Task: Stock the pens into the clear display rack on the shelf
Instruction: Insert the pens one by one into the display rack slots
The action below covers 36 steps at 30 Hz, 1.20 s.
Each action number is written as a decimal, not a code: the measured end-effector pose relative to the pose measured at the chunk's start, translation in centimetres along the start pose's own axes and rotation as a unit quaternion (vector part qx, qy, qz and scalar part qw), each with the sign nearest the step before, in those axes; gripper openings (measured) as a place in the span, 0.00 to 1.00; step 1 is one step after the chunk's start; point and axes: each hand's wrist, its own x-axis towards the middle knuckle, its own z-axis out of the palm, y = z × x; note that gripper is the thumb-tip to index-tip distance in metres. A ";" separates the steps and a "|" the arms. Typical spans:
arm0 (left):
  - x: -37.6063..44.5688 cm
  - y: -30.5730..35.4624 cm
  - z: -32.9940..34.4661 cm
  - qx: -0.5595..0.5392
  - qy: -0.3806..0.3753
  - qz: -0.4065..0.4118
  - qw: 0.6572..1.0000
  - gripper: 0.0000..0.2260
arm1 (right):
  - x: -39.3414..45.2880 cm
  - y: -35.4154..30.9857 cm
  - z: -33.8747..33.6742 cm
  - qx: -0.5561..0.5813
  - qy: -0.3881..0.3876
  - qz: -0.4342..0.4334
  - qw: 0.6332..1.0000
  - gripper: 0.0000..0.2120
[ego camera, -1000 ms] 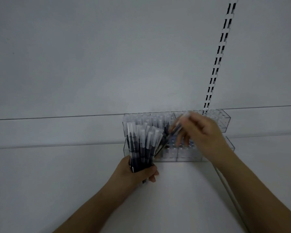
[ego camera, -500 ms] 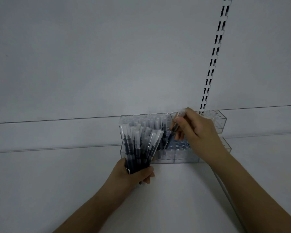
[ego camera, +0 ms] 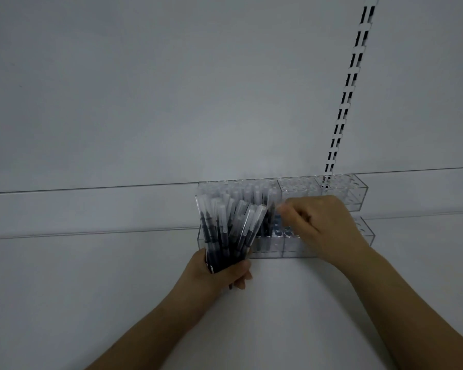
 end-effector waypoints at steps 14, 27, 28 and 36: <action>-0.1 0.0 0.1 -0.015 0.001 0.000 1.000 0.03 | 0.5 -1.1 -0.9 0.362 0.143 0.112 0.914 0.13; 0.1 -0.3 0.2 0.001 0.015 0.002 1.000 0.04 | 0.9 0.2 -1.0 0.013 0.056 0.093 0.994 0.09; 0.0 -0.2 0.2 0.004 0.014 0.004 1.000 0.05 | 0.9 0.3 -1.0 0.000 0.050 0.090 0.995 0.10; 0.2 0.0 0.4 -0.013 0.007 0.005 1.000 0.03 | 1.3 0.5 1.7 -0.231 0.024 0.026 0.972 0.14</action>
